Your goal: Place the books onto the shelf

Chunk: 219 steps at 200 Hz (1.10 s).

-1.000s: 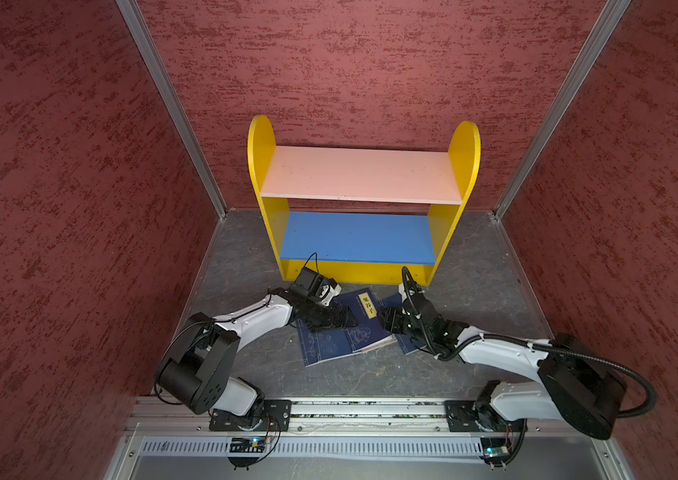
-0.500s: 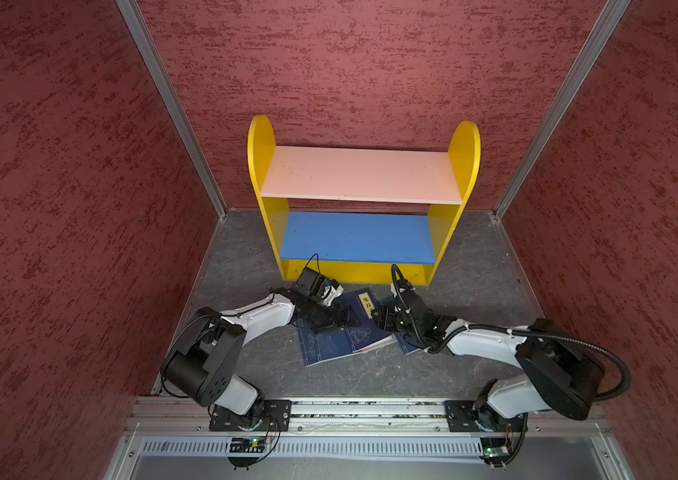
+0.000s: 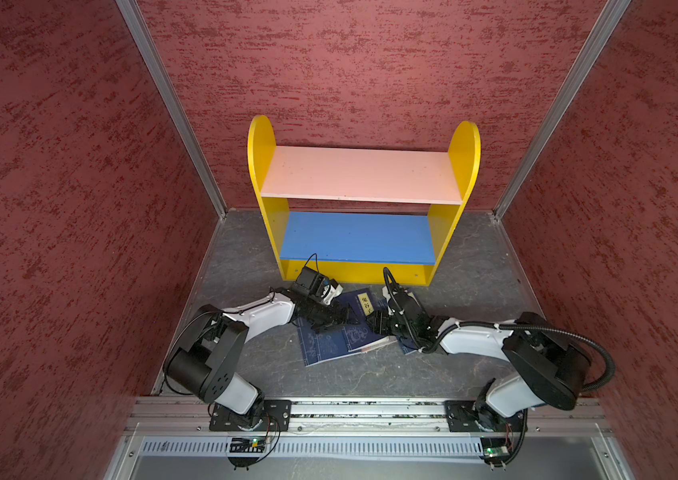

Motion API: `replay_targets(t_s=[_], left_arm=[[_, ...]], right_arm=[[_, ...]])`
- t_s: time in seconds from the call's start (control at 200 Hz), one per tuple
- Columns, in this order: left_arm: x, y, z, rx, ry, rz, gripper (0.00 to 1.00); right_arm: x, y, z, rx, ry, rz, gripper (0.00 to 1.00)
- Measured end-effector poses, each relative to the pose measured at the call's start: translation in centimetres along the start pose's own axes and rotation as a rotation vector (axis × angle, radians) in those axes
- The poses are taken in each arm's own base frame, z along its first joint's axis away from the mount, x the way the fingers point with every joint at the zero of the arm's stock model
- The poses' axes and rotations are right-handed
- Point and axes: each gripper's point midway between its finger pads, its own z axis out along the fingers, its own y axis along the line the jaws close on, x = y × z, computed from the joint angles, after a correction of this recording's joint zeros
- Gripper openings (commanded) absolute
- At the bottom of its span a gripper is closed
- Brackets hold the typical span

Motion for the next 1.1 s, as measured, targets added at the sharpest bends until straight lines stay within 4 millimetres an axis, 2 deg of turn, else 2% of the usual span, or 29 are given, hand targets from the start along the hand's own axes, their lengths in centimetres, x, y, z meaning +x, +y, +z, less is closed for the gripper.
replay_targets(t_s=[0.261,0.371,0.676,0.766,0.822,0.902,1.097], left_arm=[[-0.9,0.7,-0.7,-0.002,-0.029,-0.052,0.78],[-1.1,0.9,-0.9,-0.003,-0.038,-0.070,0.64],[-1.0,0.7,-0.9,0.011,-0.030,-0.072,0.57],[-0.8,0.7,-0.9,0.013,-0.027,-0.074,0.48],[-0.7,0.8,-0.9,0.014,-0.025,-0.070,0.36],[-0.5,0.7,-1.1,0.017,-0.027,-0.074,0.23],[-0.4,0.0,-1.8,0.025,-0.046,-0.040,0.15]], right_arm=[[0.6,0.7,0.3,-0.021,0.024,-0.010,0.63],[0.7,1.1,0.3,-0.038,0.031,-0.001,0.63],[1.2,2.0,0.5,-0.087,0.066,0.020,0.63],[1.2,2.3,0.4,-0.101,0.069,0.026,0.63],[1.2,2.5,0.4,-0.111,0.069,0.029,0.63],[1.1,2.8,0.4,-0.124,0.067,0.034,0.64],[0.8,3.5,0.3,-0.152,0.058,0.044,0.67]])
